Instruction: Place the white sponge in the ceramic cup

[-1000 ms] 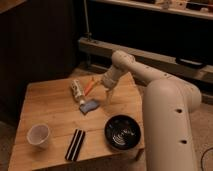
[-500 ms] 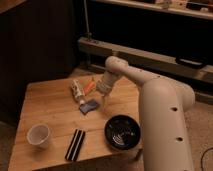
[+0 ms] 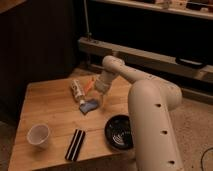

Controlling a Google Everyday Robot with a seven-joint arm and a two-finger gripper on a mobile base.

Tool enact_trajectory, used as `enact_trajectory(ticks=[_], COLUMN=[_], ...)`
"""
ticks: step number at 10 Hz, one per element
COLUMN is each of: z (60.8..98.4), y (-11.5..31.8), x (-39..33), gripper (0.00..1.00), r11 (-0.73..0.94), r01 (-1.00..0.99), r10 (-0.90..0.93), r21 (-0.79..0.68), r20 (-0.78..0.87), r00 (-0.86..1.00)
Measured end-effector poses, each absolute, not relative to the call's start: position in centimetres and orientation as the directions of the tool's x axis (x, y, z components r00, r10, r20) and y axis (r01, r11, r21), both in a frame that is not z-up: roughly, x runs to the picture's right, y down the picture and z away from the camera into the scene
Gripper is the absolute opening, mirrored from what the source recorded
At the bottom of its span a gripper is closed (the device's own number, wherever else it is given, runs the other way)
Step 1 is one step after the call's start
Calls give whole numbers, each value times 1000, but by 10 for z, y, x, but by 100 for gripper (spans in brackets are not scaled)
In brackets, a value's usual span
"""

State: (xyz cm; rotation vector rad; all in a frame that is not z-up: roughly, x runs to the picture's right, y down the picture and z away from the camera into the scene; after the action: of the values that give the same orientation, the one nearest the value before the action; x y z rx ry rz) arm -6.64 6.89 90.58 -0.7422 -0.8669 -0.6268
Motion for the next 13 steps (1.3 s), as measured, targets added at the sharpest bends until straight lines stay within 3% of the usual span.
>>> enact_trajectory(ticks=[9, 13], z=[920, 921], y=[84, 86], x=[-67, -68], gripper=[79, 38], r11=[535, 518], r01=[760, 767], r10=[-175, -166], r21=[-368, -378], r20=[832, 835], r00=[526, 524])
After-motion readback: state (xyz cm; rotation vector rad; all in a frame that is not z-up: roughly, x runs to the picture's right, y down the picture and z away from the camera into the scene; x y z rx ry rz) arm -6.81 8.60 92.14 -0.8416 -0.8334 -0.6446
